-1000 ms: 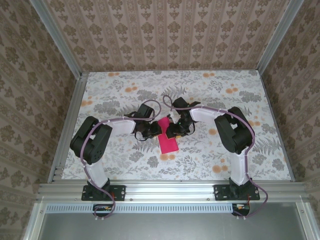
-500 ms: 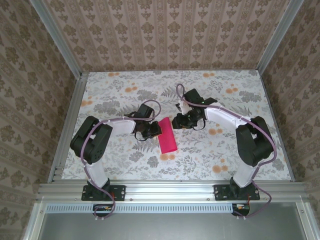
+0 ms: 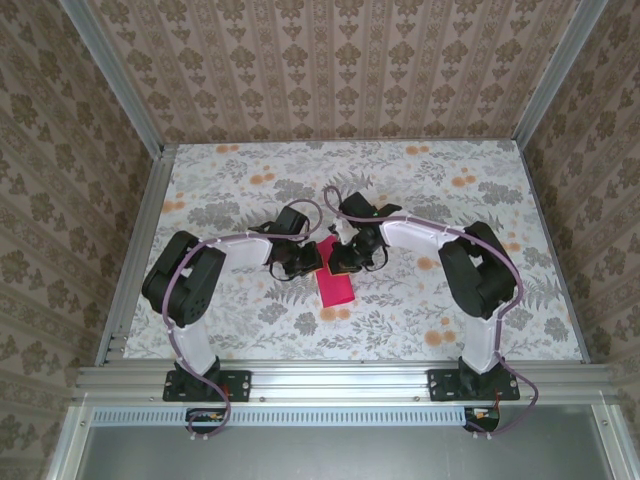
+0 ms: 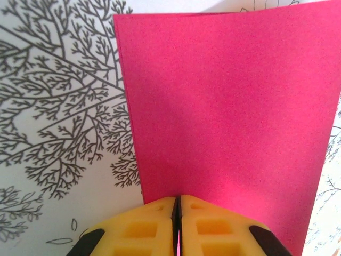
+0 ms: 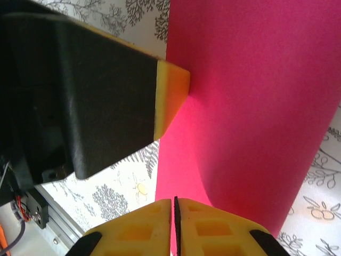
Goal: Fold a paper plane with a square sheet of paper (pick it up from the middle)
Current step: Fold the square sheet of paper in half at the center of the table.
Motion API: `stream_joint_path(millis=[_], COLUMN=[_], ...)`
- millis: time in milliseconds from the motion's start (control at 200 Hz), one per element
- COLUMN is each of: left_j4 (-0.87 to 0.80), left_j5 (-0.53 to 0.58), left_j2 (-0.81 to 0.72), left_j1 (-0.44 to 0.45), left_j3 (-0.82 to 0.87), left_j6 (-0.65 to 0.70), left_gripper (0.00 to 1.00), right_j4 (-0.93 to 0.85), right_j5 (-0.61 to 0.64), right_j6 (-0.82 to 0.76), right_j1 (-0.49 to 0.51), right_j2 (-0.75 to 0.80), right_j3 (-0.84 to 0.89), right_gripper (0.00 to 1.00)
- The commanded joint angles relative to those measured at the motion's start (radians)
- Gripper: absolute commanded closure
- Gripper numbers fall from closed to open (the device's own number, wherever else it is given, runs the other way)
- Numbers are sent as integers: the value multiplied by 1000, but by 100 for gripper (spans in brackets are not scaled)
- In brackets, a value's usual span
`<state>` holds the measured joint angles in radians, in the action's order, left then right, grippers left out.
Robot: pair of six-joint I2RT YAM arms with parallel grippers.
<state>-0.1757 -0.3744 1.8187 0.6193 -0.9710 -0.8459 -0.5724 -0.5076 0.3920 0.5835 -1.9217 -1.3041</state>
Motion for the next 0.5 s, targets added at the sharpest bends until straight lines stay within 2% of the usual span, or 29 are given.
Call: stream_joint_path(millis=[0,495], left_j4=[-112,-127], left_j5=[26,28], left_j2=[80,103], left_j1=[8,8], left_j3=[22,20], left_j6=[-4,-1], left_gripper=[89,89], right_j4=[8,28], right_j5=[17,82], right_j6=[46,107], right_j1=[-2,-34], right_j2=[-42,-122], right_j3=[-53,-71], right_gripper=[88,88])
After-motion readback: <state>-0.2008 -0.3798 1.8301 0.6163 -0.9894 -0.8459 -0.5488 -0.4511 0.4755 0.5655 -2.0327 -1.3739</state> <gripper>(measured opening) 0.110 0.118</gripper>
